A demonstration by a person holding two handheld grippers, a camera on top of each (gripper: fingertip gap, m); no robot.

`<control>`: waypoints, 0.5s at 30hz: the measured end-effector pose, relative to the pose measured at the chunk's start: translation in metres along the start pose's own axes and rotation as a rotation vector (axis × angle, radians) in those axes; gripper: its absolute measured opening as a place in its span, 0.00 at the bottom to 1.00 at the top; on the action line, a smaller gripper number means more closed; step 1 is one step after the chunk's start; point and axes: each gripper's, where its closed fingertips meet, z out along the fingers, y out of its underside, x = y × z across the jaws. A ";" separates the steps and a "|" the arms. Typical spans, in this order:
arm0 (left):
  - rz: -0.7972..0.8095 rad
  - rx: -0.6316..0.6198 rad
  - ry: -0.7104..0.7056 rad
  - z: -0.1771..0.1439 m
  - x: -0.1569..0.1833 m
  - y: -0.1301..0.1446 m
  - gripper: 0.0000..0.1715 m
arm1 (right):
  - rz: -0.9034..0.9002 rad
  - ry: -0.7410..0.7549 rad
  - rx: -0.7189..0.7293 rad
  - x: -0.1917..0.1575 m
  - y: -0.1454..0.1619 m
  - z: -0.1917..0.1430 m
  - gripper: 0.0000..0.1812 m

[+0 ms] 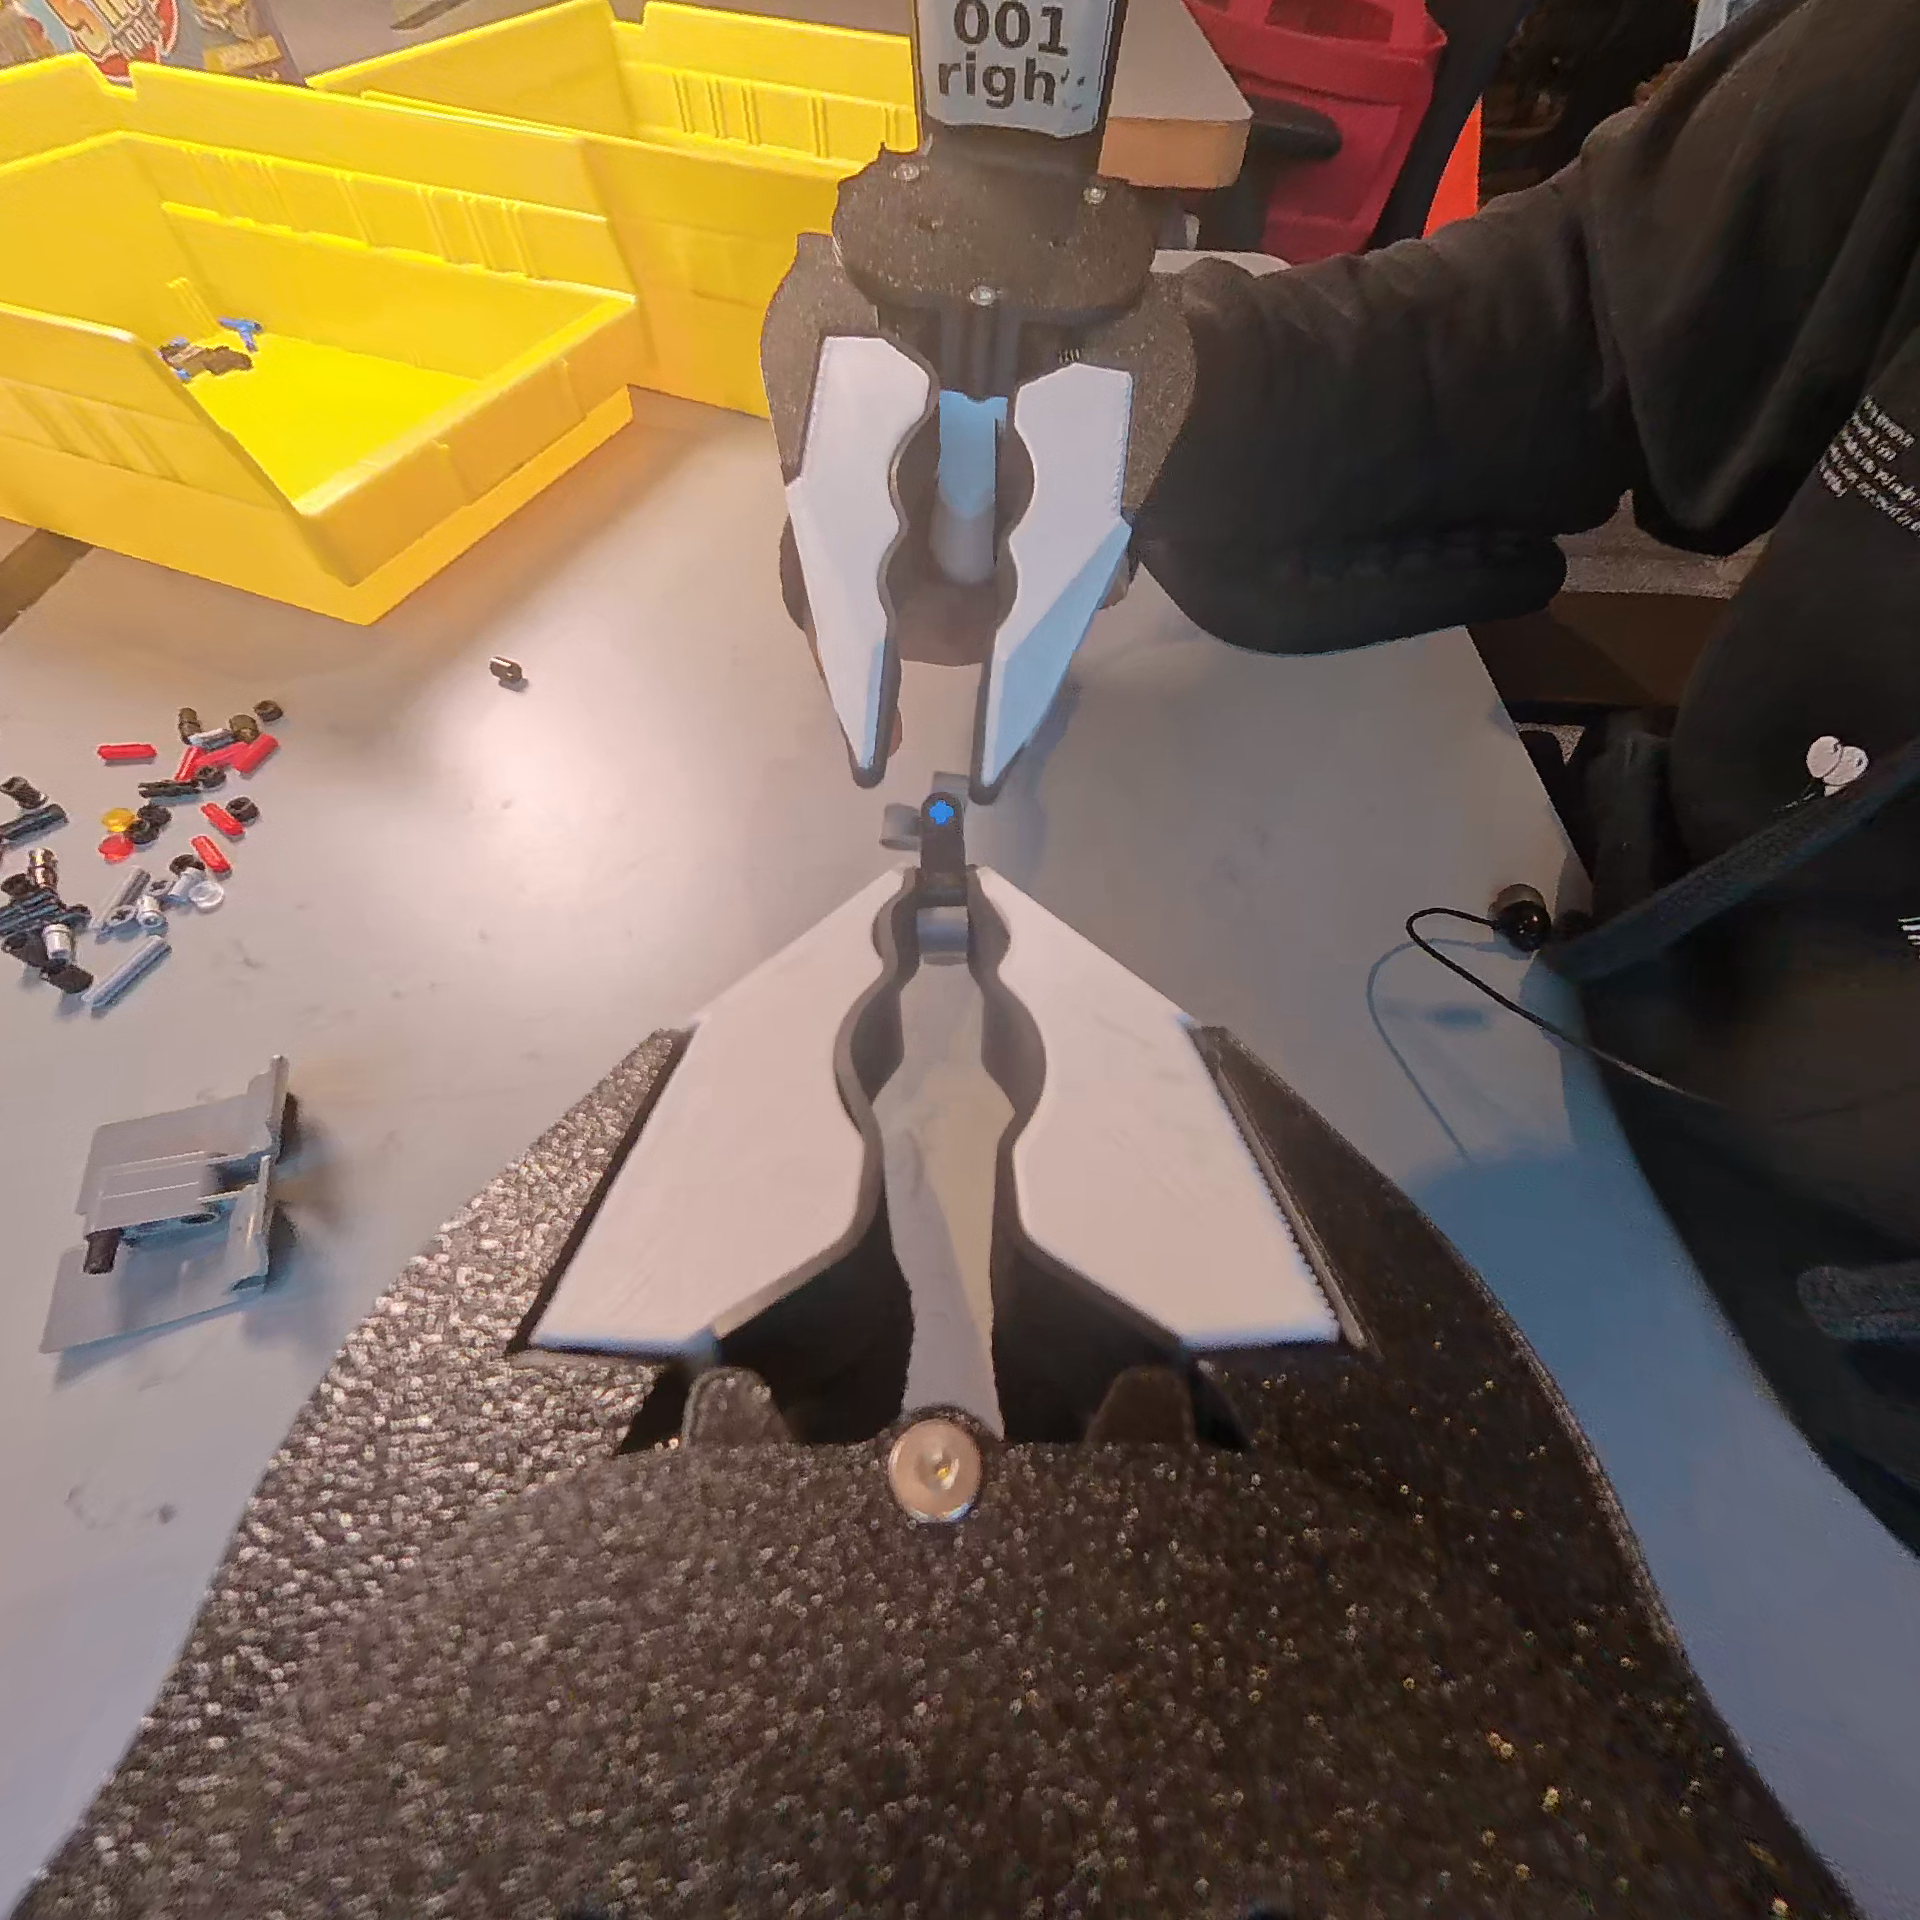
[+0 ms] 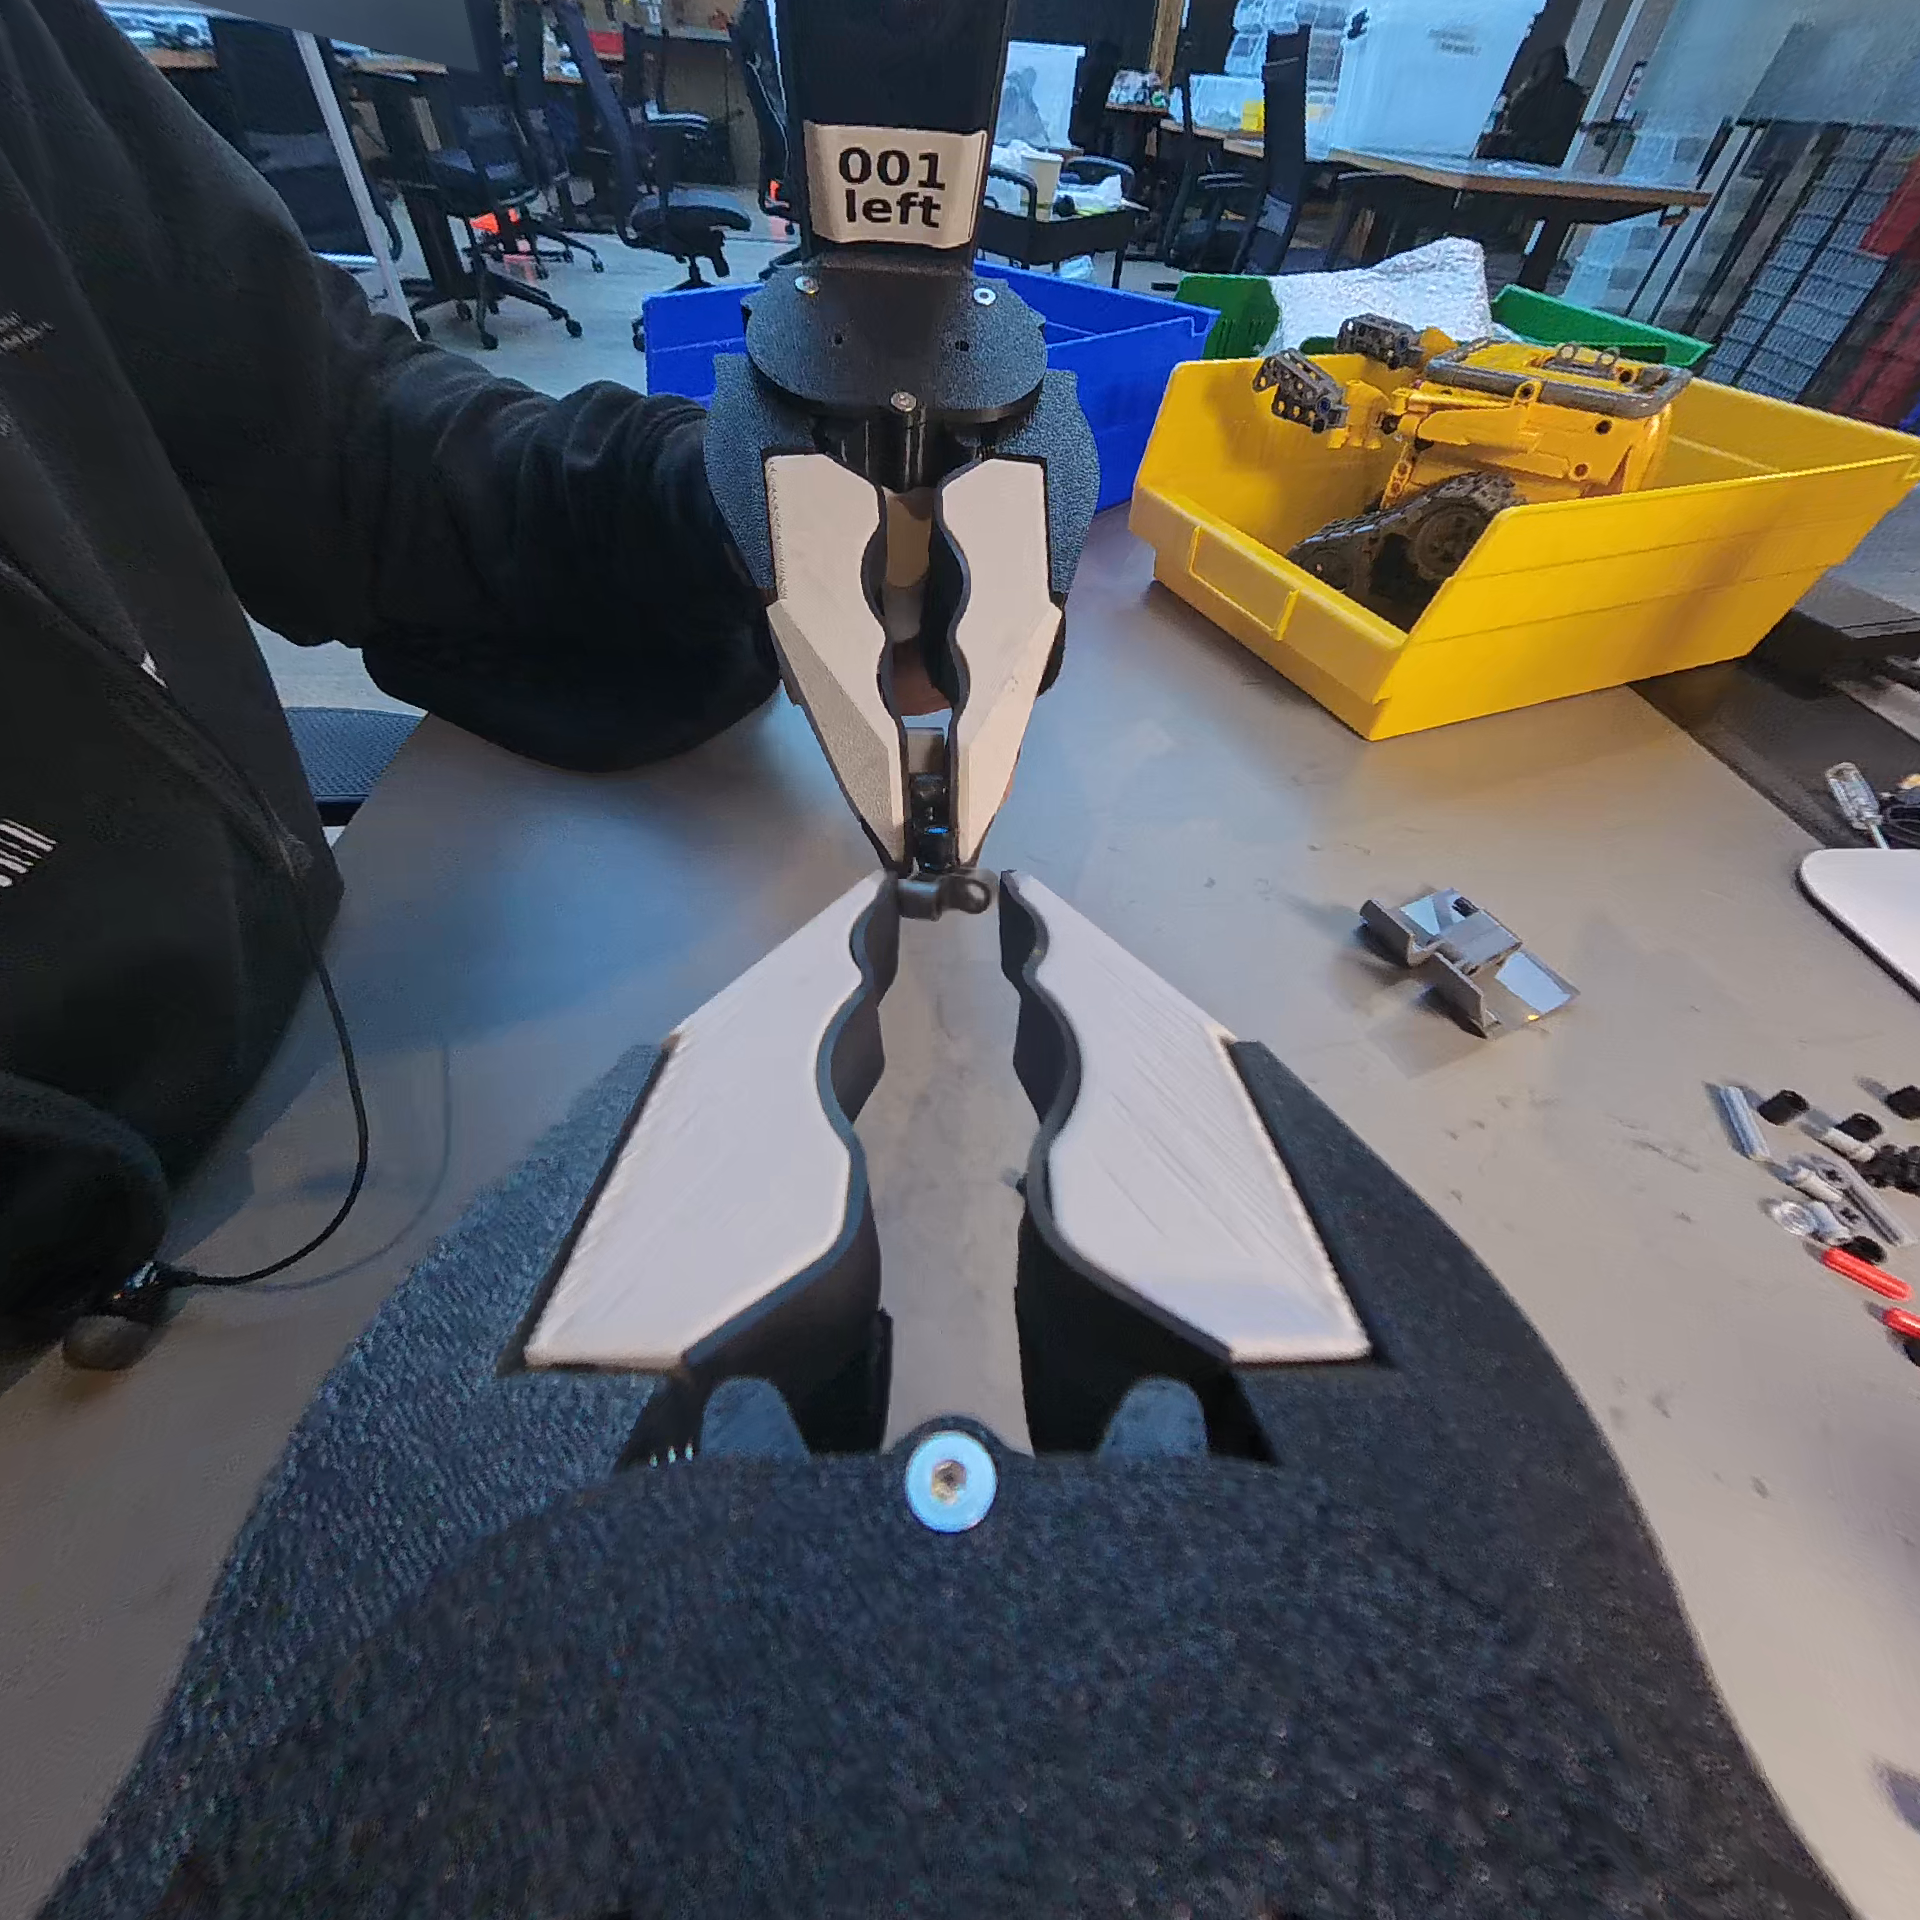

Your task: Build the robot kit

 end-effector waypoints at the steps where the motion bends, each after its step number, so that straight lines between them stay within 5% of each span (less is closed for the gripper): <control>1: -0.001 0.004 0.005 -0.001 0.001 -0.001 0.04 | 0.000 0.007 0.005 0.001 -0.001 -0.001 0.09; 15: -0.011 -0.007 -0.005 0.001 -0.001 0.002 0.04 | -0.042 0.019 -0.029 -0.001 0.005 0.001 0.04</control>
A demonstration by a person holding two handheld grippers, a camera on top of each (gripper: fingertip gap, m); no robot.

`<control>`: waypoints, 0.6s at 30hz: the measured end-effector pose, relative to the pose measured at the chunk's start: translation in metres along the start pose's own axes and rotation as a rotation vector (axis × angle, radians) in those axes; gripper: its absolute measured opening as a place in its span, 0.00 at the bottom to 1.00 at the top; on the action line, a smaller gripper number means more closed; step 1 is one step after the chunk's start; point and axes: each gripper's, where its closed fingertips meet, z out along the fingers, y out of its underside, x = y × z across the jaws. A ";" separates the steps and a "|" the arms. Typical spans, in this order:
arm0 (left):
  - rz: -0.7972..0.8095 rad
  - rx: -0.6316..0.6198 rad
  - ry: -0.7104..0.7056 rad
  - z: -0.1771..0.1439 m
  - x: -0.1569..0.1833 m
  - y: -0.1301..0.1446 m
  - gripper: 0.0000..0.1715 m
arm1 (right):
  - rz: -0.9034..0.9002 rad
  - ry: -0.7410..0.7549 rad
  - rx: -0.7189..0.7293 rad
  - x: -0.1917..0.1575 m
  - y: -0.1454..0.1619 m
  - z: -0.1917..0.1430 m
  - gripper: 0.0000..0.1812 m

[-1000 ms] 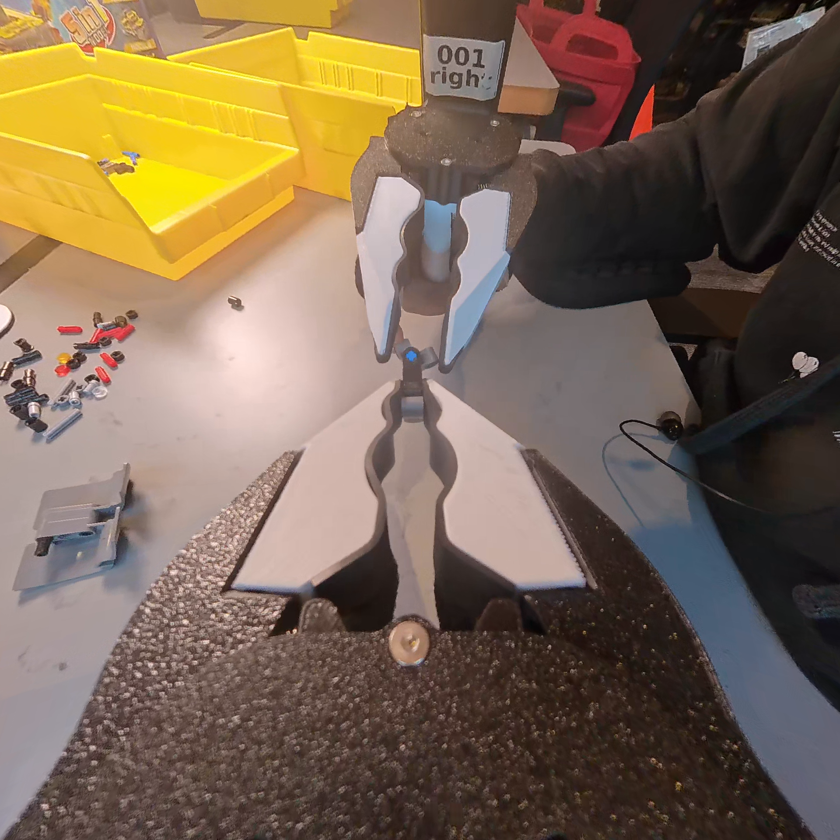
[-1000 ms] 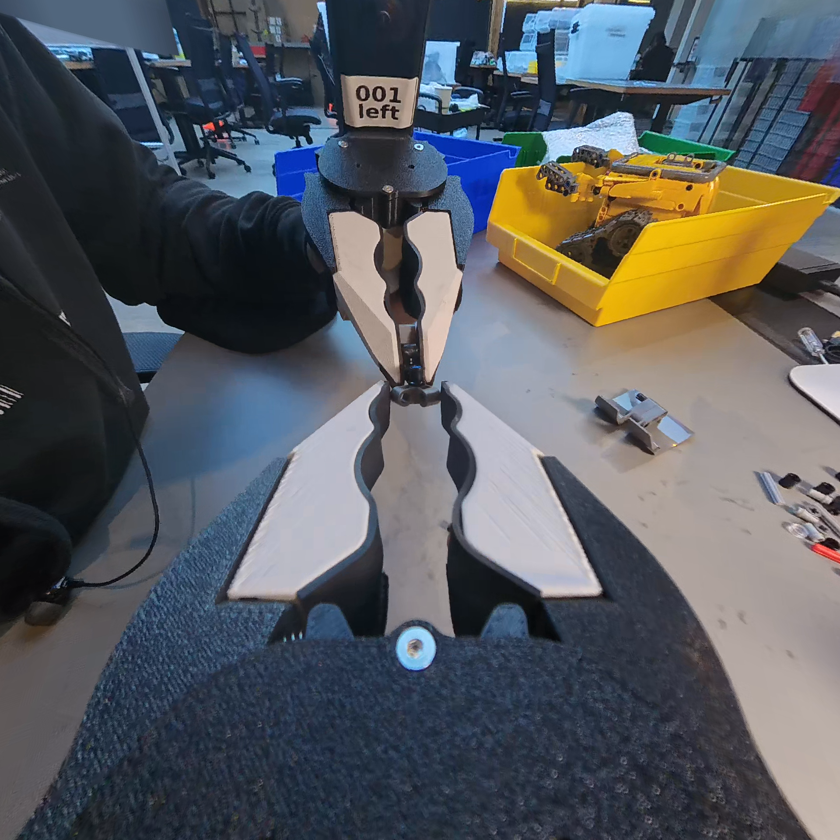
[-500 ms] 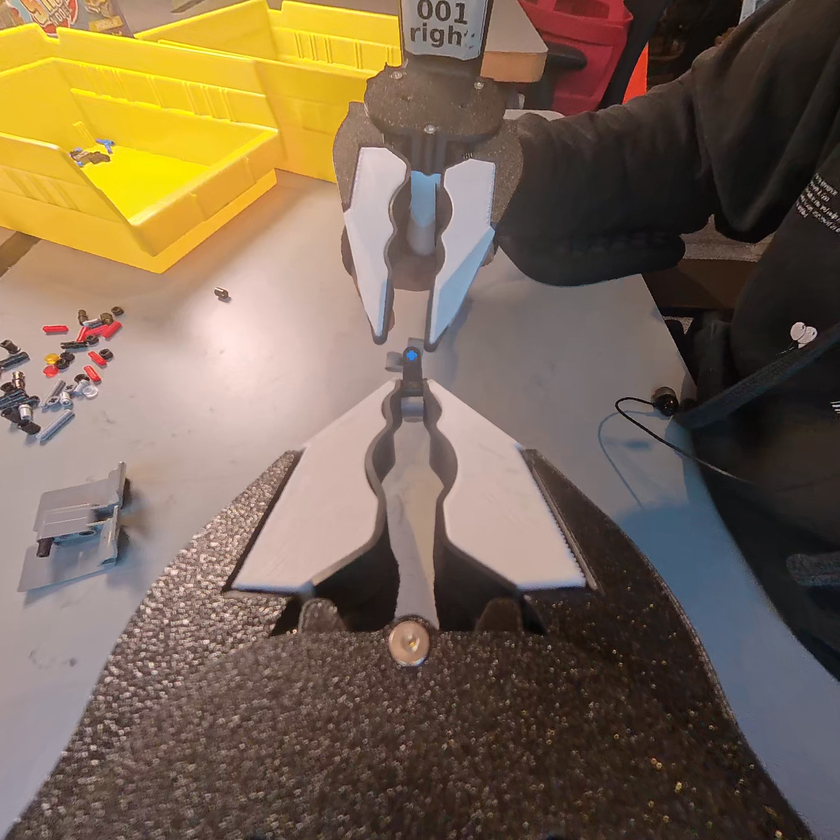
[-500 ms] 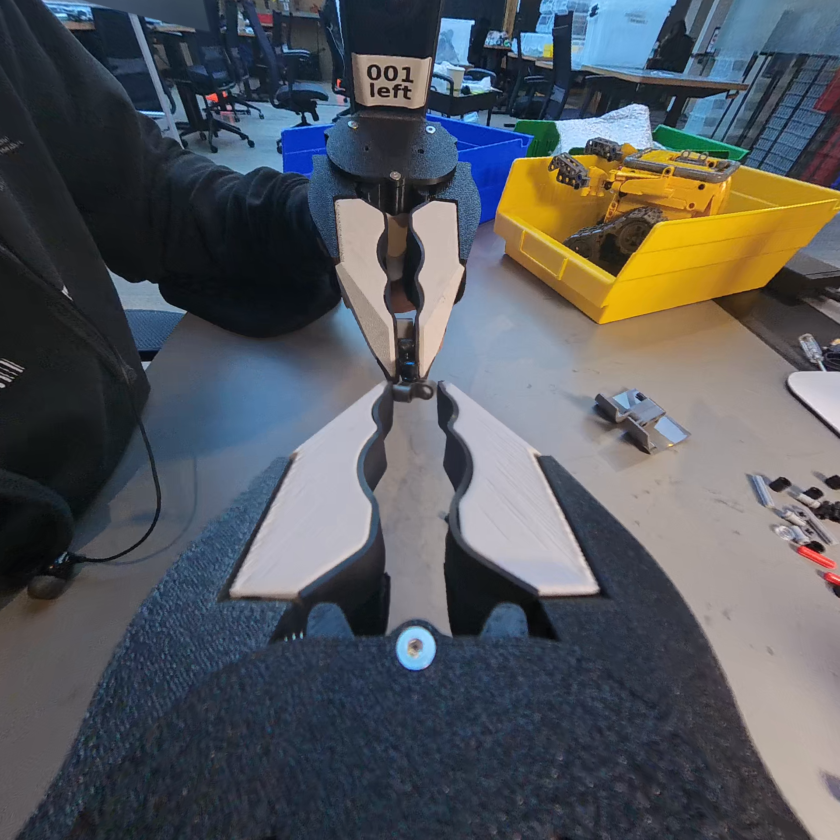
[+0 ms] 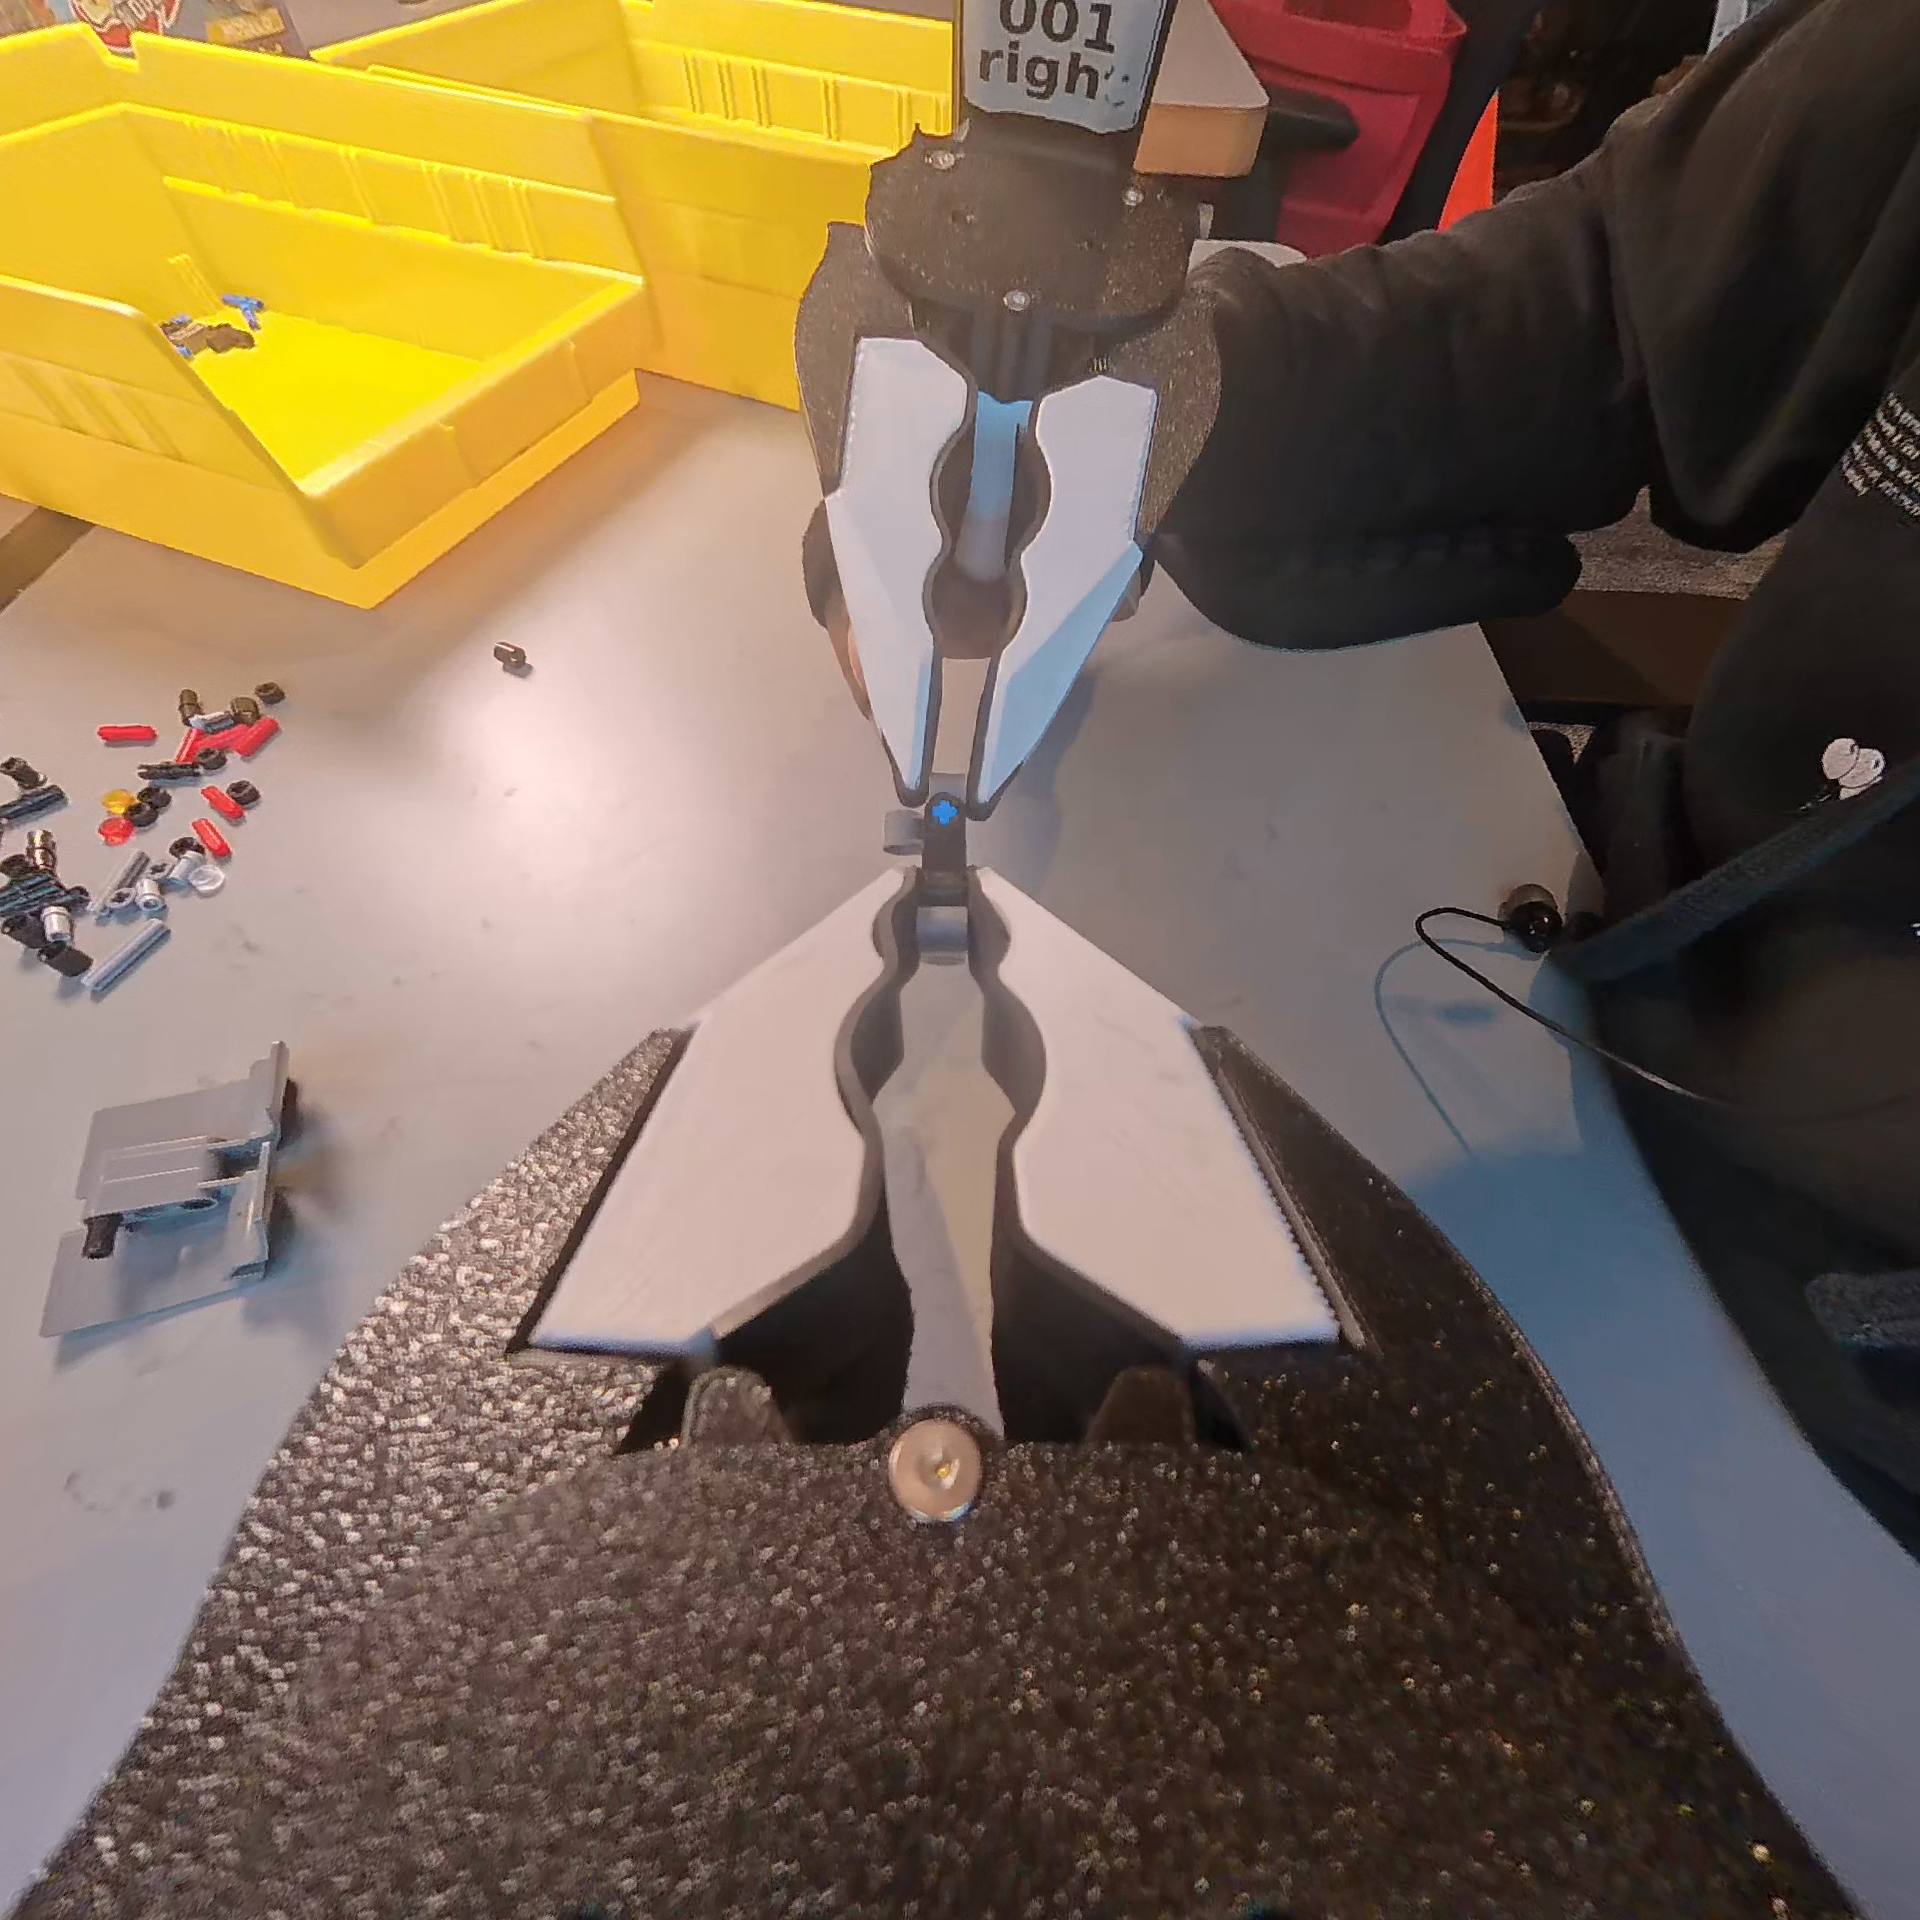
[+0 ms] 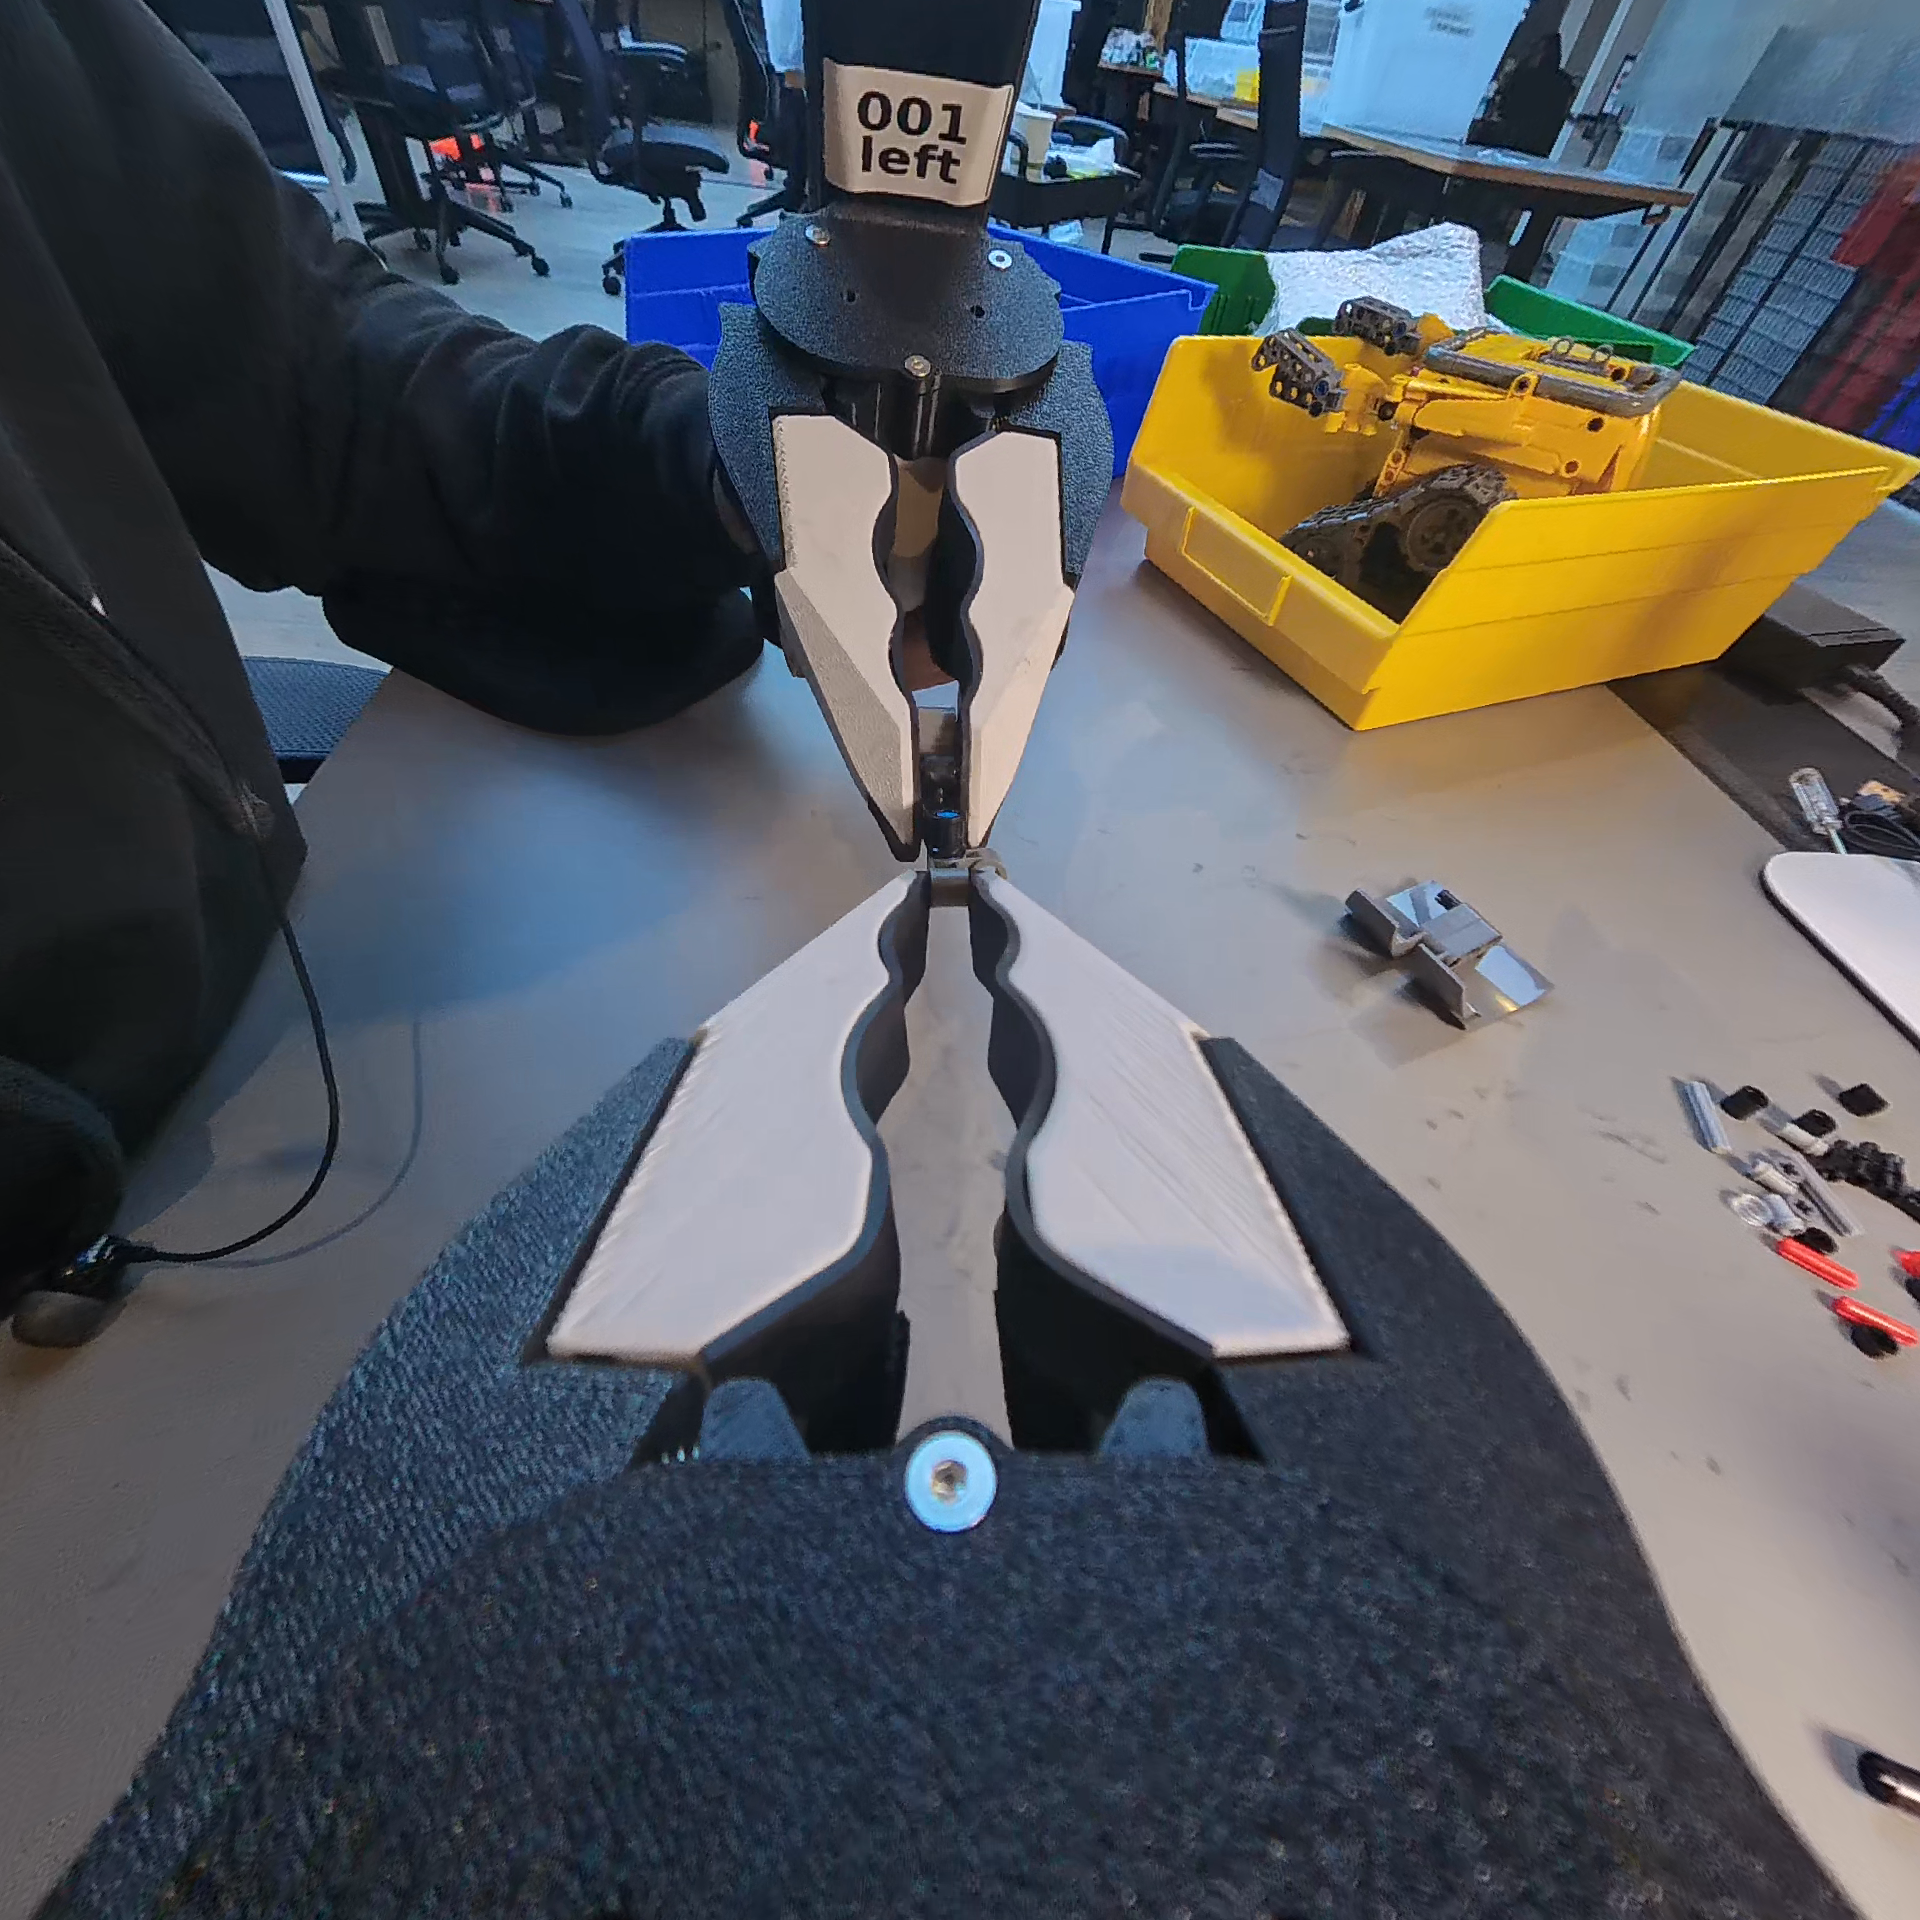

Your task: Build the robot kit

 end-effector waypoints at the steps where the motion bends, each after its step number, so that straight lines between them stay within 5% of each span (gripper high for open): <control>1: 0.001 -0.002 -0.001 0.000 0.000 0.000 0.04 | 0.003 -0.002 -0.001 0.000 0.001 0.000 0.04; 18: -0.011 -0.009 -0.014 0.000 -0.002 0.002 0.04 | 0.023 0.007 -0.001 0.002 0.003 0.001 0.04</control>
